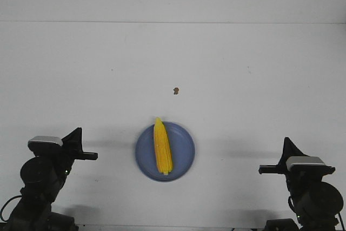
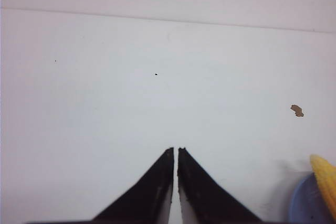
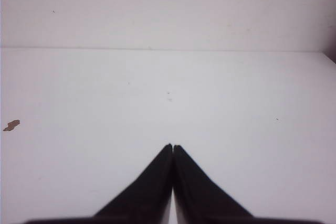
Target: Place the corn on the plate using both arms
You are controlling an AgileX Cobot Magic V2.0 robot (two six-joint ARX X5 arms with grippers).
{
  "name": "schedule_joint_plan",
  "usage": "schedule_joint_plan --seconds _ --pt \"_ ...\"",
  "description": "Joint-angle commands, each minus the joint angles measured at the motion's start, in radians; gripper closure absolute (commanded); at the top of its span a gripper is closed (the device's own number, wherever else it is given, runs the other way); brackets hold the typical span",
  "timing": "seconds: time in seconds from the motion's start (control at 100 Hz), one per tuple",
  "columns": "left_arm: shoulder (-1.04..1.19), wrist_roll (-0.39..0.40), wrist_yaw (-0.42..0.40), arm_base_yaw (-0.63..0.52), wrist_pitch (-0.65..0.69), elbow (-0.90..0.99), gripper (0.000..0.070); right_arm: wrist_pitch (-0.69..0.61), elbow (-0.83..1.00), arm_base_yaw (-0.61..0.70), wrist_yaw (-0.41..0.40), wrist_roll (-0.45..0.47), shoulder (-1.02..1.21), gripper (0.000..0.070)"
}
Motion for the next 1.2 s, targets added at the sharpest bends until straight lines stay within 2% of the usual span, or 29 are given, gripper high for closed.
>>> schedule_joint_plan --seconds 0.0,0.6,0.67,0.95,1.05,1.19 --pt "-0.002 -0.002 -0.006 -0.002 0.01 0.012 0.0684 0.013 0.006 0.0 0.001 0.01 0.004 0.07" --pt "-0.015 -0.002 -0.006 -0.002 0.01 0.012 0.0684 0.013 0.006 0.0 0.001 0.01 0.004 0.07" --pt "-0.032 0.025 -0.006 0.0 0.023 0.006 0.0684 0.013 0.006 0.0 0.0 0.01 0.004 0.07" --pt "-0.166 0.035 -0.006 0.023 0.302 -0.226 0.0684 0.013 0.006 0.0 0.001 0.01 0.004 0.07" --pt "-0.224 0.039 -0.007 0.033 0.373 -0.322 0.0684 0.013 0.006 0.0 0.001 0.01 0.004 0.07" --pt "-0.308 0.038 -0.007 0.05 0.405 -0.414 0.0684 0.013 0.006 0.0 0.0 0.01 0.004 0.07"
